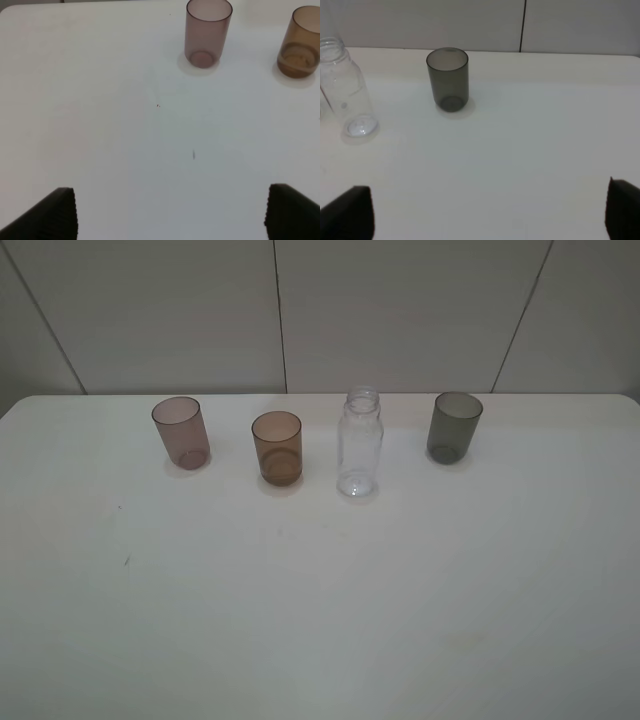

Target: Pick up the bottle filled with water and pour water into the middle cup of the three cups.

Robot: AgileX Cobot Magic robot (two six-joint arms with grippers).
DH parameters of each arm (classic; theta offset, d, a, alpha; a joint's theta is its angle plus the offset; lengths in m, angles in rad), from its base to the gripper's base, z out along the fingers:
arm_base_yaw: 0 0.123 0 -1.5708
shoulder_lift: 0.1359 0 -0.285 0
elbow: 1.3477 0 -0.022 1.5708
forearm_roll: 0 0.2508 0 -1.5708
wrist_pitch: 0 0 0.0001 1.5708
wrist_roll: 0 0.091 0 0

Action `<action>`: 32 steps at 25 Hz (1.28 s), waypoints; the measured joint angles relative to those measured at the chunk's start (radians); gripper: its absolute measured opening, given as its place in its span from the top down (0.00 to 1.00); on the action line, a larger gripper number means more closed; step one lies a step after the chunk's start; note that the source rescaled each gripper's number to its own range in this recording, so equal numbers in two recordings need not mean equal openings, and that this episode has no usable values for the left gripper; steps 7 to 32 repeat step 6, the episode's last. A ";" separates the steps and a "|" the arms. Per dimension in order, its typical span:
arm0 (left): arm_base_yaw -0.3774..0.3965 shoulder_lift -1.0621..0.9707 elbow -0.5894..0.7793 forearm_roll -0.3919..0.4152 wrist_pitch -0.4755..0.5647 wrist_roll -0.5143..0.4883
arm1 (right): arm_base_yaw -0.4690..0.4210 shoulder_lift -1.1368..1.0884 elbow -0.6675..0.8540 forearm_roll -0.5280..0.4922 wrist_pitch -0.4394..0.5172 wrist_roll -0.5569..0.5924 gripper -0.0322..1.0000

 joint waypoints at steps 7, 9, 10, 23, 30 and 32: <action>0.000 0.000 0.000 0.000 0.000 0.000 | 0.000 0.000 0.000 0.000 0.000 0.000 0.00; 0.000 0.000 0.000 0.000 0.000 0.000 | 0.000 0.000 0.000 0.000 0.000 0.000 0.00; 0.000 0.000 0.000 0.000 0.000 0.000 | 0.000 0.000 0.000 0.000 0.000 0.000 0.00; 0.000 0.000 0.000 0.000 0.000 0.000 | 0.000 0.000 0.000 0.000 0.000 0.000 0.00; 0.000 0.000 0.000 0.000 0.000 0.000 | 0.000 0.000 0.000 0.000 0.000 0.000 0.00; 0.000 0.000 0.000 0.000 0.000 0.000 | 0.000 0.000 0.000 0.000 0.000 0.000 0.00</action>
